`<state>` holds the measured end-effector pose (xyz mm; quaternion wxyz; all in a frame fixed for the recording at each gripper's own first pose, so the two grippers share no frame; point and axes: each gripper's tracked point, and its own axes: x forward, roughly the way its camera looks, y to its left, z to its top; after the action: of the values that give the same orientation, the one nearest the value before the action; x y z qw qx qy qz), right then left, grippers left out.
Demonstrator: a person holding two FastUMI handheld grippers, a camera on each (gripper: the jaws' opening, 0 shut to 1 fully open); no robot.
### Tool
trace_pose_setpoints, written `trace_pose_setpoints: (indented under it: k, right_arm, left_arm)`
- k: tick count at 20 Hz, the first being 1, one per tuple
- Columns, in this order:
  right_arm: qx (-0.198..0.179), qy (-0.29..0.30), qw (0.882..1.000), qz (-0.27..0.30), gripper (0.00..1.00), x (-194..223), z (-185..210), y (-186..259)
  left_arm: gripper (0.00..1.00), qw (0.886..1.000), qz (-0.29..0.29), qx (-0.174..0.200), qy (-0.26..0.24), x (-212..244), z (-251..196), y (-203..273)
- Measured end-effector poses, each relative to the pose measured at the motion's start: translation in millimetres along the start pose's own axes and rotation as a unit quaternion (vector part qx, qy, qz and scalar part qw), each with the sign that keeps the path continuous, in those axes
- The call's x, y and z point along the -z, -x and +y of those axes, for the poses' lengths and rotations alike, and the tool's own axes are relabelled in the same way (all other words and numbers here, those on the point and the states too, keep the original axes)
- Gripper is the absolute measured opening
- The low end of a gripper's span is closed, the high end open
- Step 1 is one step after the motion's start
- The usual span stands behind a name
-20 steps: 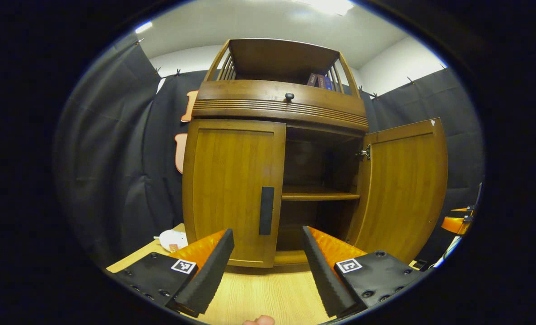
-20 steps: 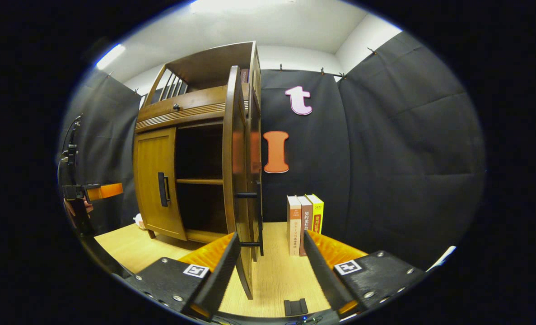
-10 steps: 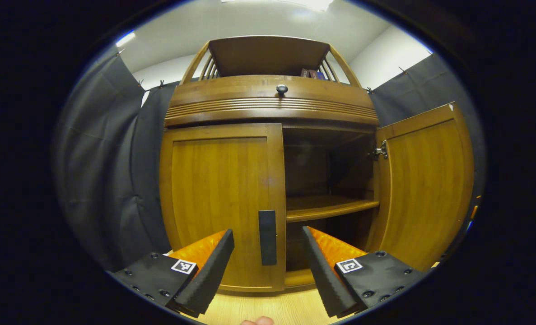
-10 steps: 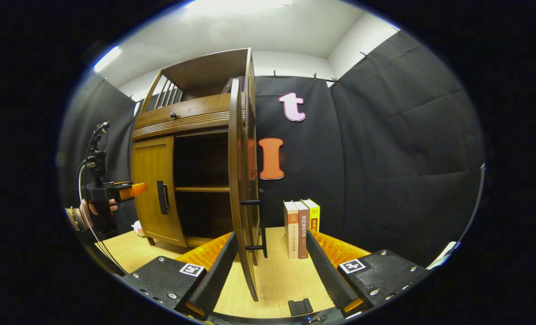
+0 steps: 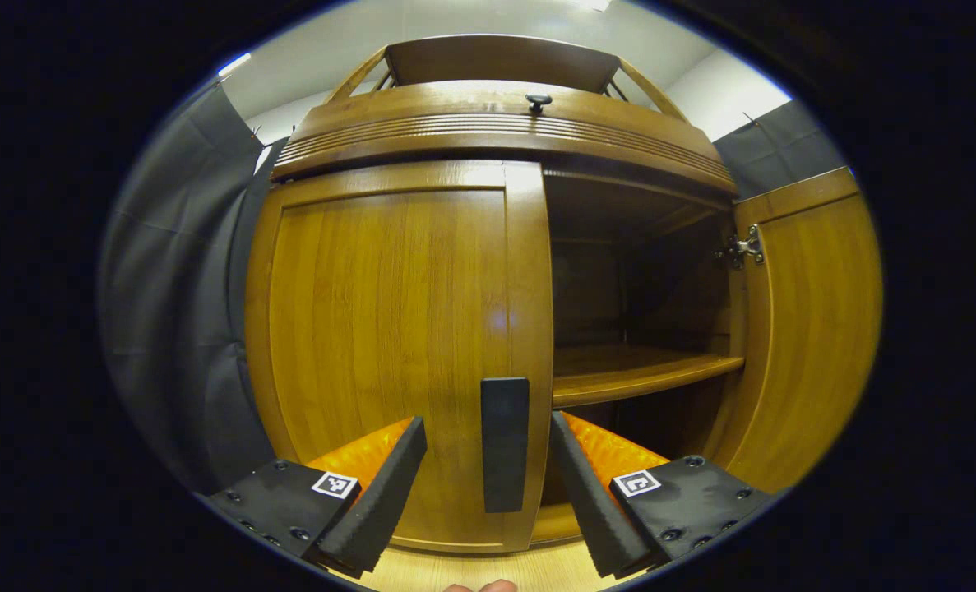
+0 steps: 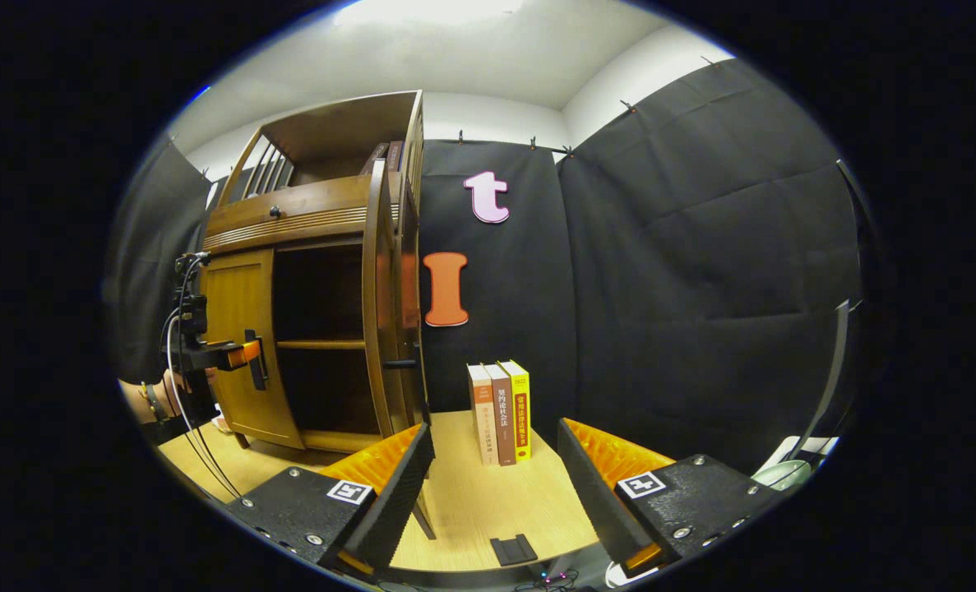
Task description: Open the right door of the double-door shoe cabinet with the right hand, and open the left door with the left hand.
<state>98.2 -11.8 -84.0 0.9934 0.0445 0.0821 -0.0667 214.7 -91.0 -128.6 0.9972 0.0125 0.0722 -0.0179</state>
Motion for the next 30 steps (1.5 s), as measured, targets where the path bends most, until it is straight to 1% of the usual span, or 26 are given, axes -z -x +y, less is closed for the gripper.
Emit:
trace_pose_setpoints:
  k: [3, 5, 7, 10, 11, 13, 14, 16, 17, 18, 20, 22, 23, 26, 30]
  right_arm:
    - [0.007, 0.005, 1.000, 0.006, 0.93, 1.5, -2.6, 2.4]
    - [0.007, 0.007, 1.000, 0.007, 0.93, 2.0, -2.6, 2.4]
    - [0.008, 0.007, 1.000, 0.014, 0.93, 5.1, -2.1, 2.4]
    - [0.002, 0.006, 1.000, 0.019, 0.93, 6.8, 1.6, 3.6]
    - [0.001, 0.008, 1.000, 0.019, 0.93, 6.7, 2.1, 3.5]
    - [-0.002, 0.015, 1.000, 0.020, 0.93, 7.3, 1.7, 1.7]
    - [-0.006, 0.018, 1.000, 0.020, 0.93, 6.6, 2.2, 1.3]
    - [-0.015, 0.019, 1.000, 0.019, 0.93, 6.5, 4.3, 1.0]
    - [-0.020, 0.019, 0.999, 0.021, 0.93, 7.1, 6.3, 1.5]
    - [-0.023, 0.018, 0.999, 0.021, 0.93, 7.6, 8.6, 1.2]
    - [-0.030, 0.018, 0.999, 0.020, 0.93, 5.8, 11.5, 2.6]
    - [-0.036, 0.020, 0.999, 0.018, 0.93, 3.6, 13.2, 4.2]
    - [-0.042, 0.021, 0.999, 0.015, 0.93, 2.5, 14.6, 3.6]
    - [-0.058, 0.025, 0.998, 0.003, 0.93, -1.6, 18.1, -0.1]
    - [-0.078, 0.035, 0.996, -0.007, 0.93, -6.3, 21.1, -1.1]
  left_arm:
    - [0.94, 1.000, 0.023, -0.005, 0.006, 19.6, 1.0, -11.9]
    - [0.94, 1.000, 0.026, -0.006, 0.008, 24.4, 1.1, -17.5]
    - [0.90, 1.000, 0.021, -0.007, 0.003, 24.3, 2.9, -21.9]
    - [0.65, 1.000, 0.012, 0.015, -0.012, 23.6, -8.1, -26.9]
    - [0.61, 1.000, 0.009, 0.022, -0.020, 23.8, -13.9, -28.2]
    - [0.51, 0.999, 0.012, 0.011, -0.045, 27.3, -14.5, -28.8]
    - [0.46, 0.999, 0.008, 0.008, -0.047, 25.5, -12.0, -30.7]
    - [0.36, 1.000, 0.012, 0.014, -0.018, 26.1, -16.0, -31.2]
    - [0.37, 1.000, 0.017, 0.015, -0.008, 27.3, -17.3, -29.3]
    - [0.34, 1.000, 0.023, 0.018, -0.007, 28.1, -18.4, -28.0]
    - [0.34, 0.999, 0.032, 0.016, -0.016, 28.6, -15.0, -25.3]
    - [0.33, 0.999, 0.045, 0.010, -0.021, 25.6, -13.6, -17.1]
    - [0.34, 0.998, 0.053, 0.004, -0.022, 25.8, -11.5, -6.6]
    - [0.33, 0.997, 0.070, -0.011, -0.016, 24.1, -2.8, 30.5]
    - [0.34, 0.996, 0.074, -0.038, -0.026, 19.9, 15.7, 76.9]
